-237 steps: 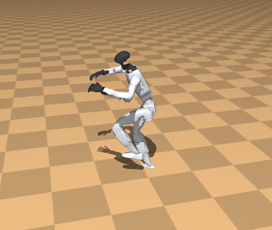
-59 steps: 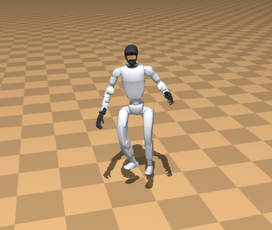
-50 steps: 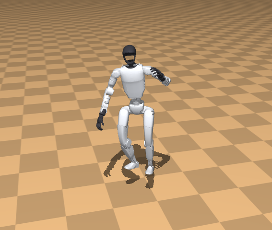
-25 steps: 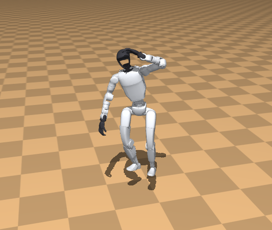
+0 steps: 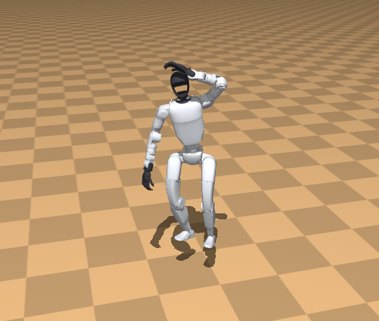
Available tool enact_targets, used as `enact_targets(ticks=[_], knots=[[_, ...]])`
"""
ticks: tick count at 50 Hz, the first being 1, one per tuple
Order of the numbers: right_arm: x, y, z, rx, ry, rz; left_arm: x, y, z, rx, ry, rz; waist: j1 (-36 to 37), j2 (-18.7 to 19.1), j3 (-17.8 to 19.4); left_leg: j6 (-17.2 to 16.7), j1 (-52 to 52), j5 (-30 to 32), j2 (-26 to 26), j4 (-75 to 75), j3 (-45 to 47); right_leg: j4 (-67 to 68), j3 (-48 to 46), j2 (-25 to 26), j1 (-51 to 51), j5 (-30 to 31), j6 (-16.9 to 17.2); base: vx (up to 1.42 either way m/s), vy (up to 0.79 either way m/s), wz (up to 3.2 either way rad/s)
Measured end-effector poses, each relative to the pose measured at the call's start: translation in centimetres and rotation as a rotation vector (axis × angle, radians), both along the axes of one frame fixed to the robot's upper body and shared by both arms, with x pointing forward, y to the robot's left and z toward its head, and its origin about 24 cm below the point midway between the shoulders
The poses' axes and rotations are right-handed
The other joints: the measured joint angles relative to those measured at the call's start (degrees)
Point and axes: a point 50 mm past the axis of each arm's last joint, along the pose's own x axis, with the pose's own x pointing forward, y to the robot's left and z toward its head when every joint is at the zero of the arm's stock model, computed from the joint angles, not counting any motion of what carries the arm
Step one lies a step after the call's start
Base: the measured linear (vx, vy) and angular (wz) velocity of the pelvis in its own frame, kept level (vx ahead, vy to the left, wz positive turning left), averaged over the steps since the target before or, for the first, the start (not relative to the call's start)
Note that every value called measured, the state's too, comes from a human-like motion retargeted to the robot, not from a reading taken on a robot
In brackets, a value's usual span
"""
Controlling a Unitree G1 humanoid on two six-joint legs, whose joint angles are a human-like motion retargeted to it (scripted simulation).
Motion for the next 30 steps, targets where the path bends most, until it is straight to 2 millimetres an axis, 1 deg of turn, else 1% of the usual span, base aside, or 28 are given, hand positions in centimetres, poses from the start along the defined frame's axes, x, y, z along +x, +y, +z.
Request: enact_targets(ticks=[7,15,30], knots=[[-0.2,0.4,-0.3,-0.008,0.014,0.021,-1.1,-0.4,0.4,-0.018,-0.045,-0.043,0.15,-0.80,-0.10,-0.24,-0.74,-0.04,-0.36,0.32,-0.07,0.42,-0.15,-0.47,-0.70,-0.29,0.25,0.00,0.00,0.00],[-0.5,0.7,-0.5,-0.013,0.034,0.051,-2.0,-0.6,0.7,-0.037,-0.078,-0.077,0.41,-1.41,-0.27,-0.59,-1.33,0.13,-0.77,0.34,-0.12,1.02,-0.32,-1.08,-1.46,-0.57,0.53,0.00,0.00,0.00],[-0.7,1.0,-0.7,-0.006,0.073,0.111,-2.2,-0.3,0.9,-0.045,-0.093,-0.062,0.74,-2.12,-0.84,-0.67,-1.66,0.82,-1.46,-0.54,-0.01,2.00,-0.62,-2.24,-2.55,-0.86,0.91,0.00,0.00,0.00]])
